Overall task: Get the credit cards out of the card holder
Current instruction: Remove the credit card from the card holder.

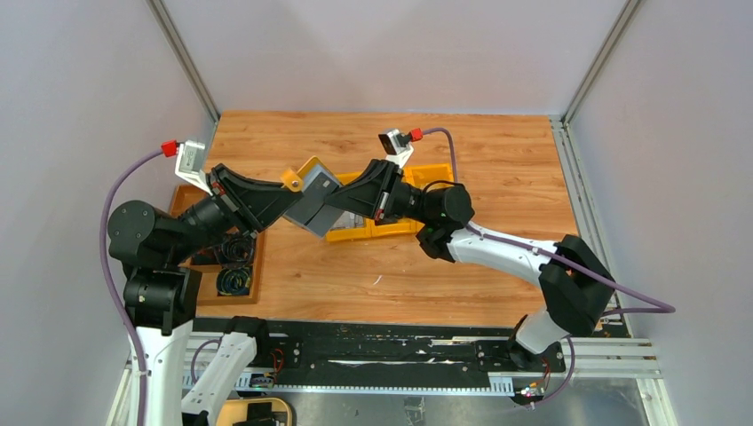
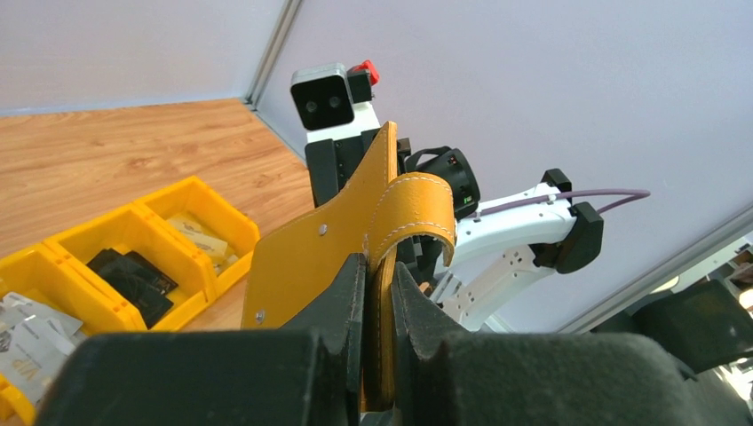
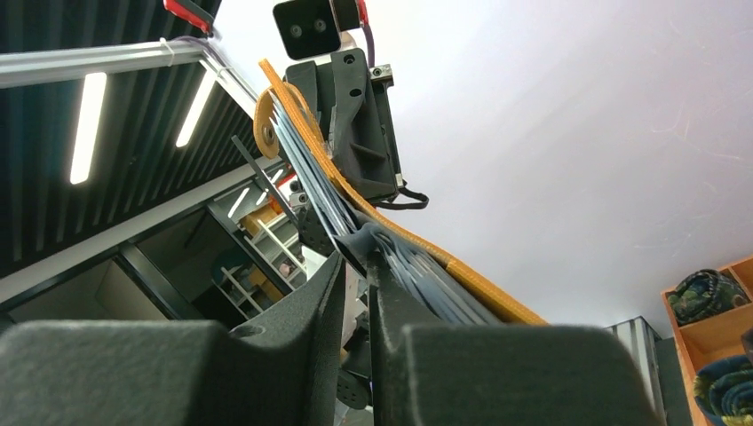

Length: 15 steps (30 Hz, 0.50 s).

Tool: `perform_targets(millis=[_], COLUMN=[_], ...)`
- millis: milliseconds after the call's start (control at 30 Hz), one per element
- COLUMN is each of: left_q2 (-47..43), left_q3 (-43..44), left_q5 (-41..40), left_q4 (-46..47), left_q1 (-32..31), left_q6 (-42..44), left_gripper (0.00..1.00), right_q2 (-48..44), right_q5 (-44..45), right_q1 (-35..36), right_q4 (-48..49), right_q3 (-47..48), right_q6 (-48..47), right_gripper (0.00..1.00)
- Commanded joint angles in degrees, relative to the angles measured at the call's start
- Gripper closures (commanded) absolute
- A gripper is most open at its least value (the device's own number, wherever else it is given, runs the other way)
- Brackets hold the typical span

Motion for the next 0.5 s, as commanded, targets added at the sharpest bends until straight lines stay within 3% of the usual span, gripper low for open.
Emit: perform_targets(millis=[0, 267, 467], left_q2=[0.7, 1.7, 1.7], left_q3=[0.7, 2.4, 3.3], left_q5=[0.8, -1.8, -3.3], left_q4=[3.7, 5.7, 6.2], left_q1=[-0.1, -0.1, -0.1], left_q6=[-2.6, -3.4, -4.7], left_gripper=[1.0, 1.0, 1.0], right_q2=[1.1, 1.2, 0.9], right_q5=[2.7, 3.3, 5.0], right_q1=[1.1, 0.6, 0.0], right_q4=[5.8, 8.0, 10.6], right_q3=[2.9, 2.1, 0.3], right_q6=[2.0, 2.7, 3.1], right_gripper=[0.86, 1.0, 1.0])
